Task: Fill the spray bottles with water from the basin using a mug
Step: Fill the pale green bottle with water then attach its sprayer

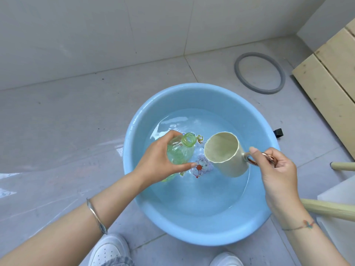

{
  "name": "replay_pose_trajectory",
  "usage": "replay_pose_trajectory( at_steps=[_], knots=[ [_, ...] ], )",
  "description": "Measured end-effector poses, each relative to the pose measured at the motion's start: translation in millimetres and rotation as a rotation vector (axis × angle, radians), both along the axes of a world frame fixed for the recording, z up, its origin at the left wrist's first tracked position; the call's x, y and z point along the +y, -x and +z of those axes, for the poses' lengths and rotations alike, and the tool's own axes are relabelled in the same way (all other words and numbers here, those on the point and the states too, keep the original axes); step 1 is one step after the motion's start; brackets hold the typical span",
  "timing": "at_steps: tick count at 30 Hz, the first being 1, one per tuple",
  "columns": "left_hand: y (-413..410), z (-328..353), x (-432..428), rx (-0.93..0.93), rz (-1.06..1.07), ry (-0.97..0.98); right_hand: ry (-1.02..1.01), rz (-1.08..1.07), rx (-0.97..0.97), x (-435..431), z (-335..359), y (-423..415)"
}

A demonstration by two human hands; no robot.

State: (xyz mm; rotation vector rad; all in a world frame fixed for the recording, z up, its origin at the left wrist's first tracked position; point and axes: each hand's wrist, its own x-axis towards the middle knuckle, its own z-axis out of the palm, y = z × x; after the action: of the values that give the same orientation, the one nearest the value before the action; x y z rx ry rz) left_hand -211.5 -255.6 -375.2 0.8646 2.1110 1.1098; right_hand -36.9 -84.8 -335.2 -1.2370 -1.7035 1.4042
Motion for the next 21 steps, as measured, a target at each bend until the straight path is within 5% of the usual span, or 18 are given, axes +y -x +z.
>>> replay_pose_trajectory(
  at_steps=[7, 21],
  knots=[
    [-4, -1, 3, 0.017, -0.02, -0.015, -0.062, 0.016, 0.124, -13, 53, 9],
    [-9, 3, 7, 0.036, -0.056, -0.022, -0.392, 0.17, -0.048, -27, 78, 9]
  ],
)
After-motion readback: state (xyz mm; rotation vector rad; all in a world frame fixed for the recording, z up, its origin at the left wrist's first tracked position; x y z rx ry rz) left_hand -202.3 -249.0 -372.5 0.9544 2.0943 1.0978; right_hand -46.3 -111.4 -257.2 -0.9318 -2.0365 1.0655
